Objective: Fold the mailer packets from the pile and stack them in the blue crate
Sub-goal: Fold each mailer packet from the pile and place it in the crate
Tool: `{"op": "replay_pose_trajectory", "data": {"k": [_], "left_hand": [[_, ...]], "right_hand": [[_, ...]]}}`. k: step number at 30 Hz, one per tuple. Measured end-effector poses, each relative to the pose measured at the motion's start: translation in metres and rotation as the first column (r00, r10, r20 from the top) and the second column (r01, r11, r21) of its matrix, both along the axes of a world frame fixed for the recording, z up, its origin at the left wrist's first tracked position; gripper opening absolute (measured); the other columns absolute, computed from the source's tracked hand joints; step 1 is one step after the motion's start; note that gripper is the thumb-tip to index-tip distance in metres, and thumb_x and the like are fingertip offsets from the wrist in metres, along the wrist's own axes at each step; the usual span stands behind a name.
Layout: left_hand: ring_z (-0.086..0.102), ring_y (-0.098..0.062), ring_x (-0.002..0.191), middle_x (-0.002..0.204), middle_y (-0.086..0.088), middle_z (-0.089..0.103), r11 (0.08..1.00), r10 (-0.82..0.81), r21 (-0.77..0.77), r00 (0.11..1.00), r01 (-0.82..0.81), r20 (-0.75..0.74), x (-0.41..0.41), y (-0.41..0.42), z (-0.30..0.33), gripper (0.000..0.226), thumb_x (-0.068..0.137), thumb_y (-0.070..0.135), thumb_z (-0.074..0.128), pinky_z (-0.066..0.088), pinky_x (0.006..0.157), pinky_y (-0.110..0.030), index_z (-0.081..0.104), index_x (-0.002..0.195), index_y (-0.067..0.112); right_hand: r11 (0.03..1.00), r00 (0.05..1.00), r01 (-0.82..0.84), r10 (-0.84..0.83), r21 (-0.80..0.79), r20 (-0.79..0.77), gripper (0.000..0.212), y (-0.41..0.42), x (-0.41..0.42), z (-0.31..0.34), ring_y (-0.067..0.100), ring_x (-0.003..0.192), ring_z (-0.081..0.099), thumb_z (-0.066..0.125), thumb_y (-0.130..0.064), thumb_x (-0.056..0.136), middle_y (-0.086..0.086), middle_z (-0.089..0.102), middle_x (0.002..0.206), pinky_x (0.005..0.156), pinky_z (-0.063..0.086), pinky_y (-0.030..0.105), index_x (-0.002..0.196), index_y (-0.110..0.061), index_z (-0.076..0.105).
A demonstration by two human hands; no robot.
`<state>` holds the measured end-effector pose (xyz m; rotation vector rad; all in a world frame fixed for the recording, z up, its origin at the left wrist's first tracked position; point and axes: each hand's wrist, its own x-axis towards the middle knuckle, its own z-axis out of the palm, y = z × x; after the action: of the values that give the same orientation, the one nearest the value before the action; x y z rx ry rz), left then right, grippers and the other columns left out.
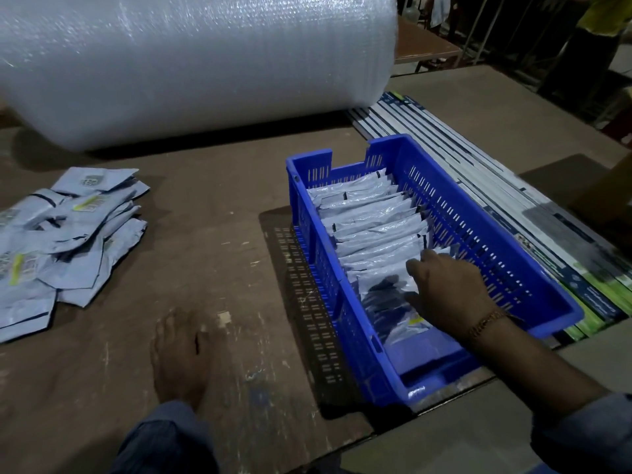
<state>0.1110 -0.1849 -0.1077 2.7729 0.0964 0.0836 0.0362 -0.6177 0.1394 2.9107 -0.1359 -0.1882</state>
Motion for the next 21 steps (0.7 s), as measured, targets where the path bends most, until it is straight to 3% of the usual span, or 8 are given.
{"op": "replay_pose_trajectory", "data": {"k": [5, 8, 12, 14, 17, 21], "left_hand": [[0.046, -0.048, 0.136, 0.148, -0.026, 0.053, 0.999, 0.005, 0.050, 1.000, -0.005, -0.007, 0.000, 0.069, -0.007, 0.066, 0.105, 0.044, 0.023, 0.032, 0.121, -0.058, 0.059, 0.140, 0.001], [0.048, -0.049, 0.134, 0.148, -0.026, 0.053, 0.999, 0.028, -0.032, 1.000, -0.027, 0.015, 0.001, 0.105, 0.001, 0.067, 0.104, 0.047, 0.027, 0.038, 0.116, -0.061, 0.058, 0.141, 0.002], [0.051, -0.046, 0.131, 0.148, -0.021, 0.054, 0.995, 0.013, -0.098, 1.000, -0.011, 0.014, 0.009, 0.169, 0.009, 0.071, 0.105, 0.057, 0.024, 0.045, 0.107, -0.063, 0.059, 0.143, 0.007], [0.053, -0.043, 0.128, 0.145, -0.018, 0.056, 0.993, -0.023, -0.112, 0.999, 0.026, 0.024, 0.009, 0.203, 0.012, 0.067, 0.105, 0.054, 0.027, 0.048, 0.104, -0.059, 0.060, 0.143, 0.009], [0.050, -0.039, 0.135, 0.154, -0.015, 0.051, 0.995, -0.072, -0.074, 0.997, 0.073, 0.014, 0.005, 0.261, 0.011, 0.065, 0.106, 0.051, 0.029, 0.044, 0.111, -0.056, 0.053, 0.152, 0.013], [0.050, -0.038, 0.141, 0.157, -0.015, 0.052, 0.997, -0.072, -0.033, 0.997, 0.073, 0.010, 0.005, 0.328, 0.009, 0.068, 0.105, 0.051, 0.026, 0.044, 0.114, -0.055, 0.055, 0.153, 0.012]], "right_hand": [[0.992, 0.967, -0.042, 0.010, 0.121, 0.253, 0.037, 0.065, -0.003, 0.032, 0.024, 0.093, 0.067, 0.066, -0.052, 0.094, 0.003, 0.069, 0.105, 0.074, 0.053, 0.037, 0.113, -0.020, 0.068], [0.972, 0.942, -0.124, 0.052, 0.202, 0.331, 0.031, 0.115, 0.005, 0.038, 0.025, 0.090, 0.063, 0.065, -0.046, 0.094, 0.003, 0.067, 0.099, 0.075, 0.053, 0.040, 0.109, -0.019, 0.069], [0.952, 0.921, -0.200, 0.102, 0.231, 0.377, 0.022, 0.195, 0.023, 0.029, 0.030, 0.090, 0.061, 0.068, -0.039, 0.092, 0.004, 0.065, 0.097, 0.076, 0.046, 0.041, 0.100, -0.019, 0.068], [0.930, 0.915, -0.239, 0.119, 0.280, 0.386, 0.022, 0.244, 0.031, 0.024, 0.025, 0.094, 0.061, 0.069, -0.040, 0.094, 0.000, 0.066, 0.102, 0.080, 0.047, 0.039, 0.106, -0.022, 0.070], [0.889, 0.922, -0.284, 0.151, 0.358, 0.358, 0.027, 0.316, 0.044, 0.010, 0.017, 0.098, 0.061, 0.065, -0.044, 0.098, -0.006, 0.066, 0.108, 0.084, 0.051, 0.035, 0.117, -0.026, 0.069], [0.850, 0.923, -0.345, 0.229, 0.399, 0.309, 0.024, 0.398, 0.069, -0.025, 0.020, 0.093, 0.062, 0.068, -0.040, 0.096, -0.003, 0.066, 0.101, 0.079, 0.051, 0.035, 0.113, -0.024, 0.071]]}}
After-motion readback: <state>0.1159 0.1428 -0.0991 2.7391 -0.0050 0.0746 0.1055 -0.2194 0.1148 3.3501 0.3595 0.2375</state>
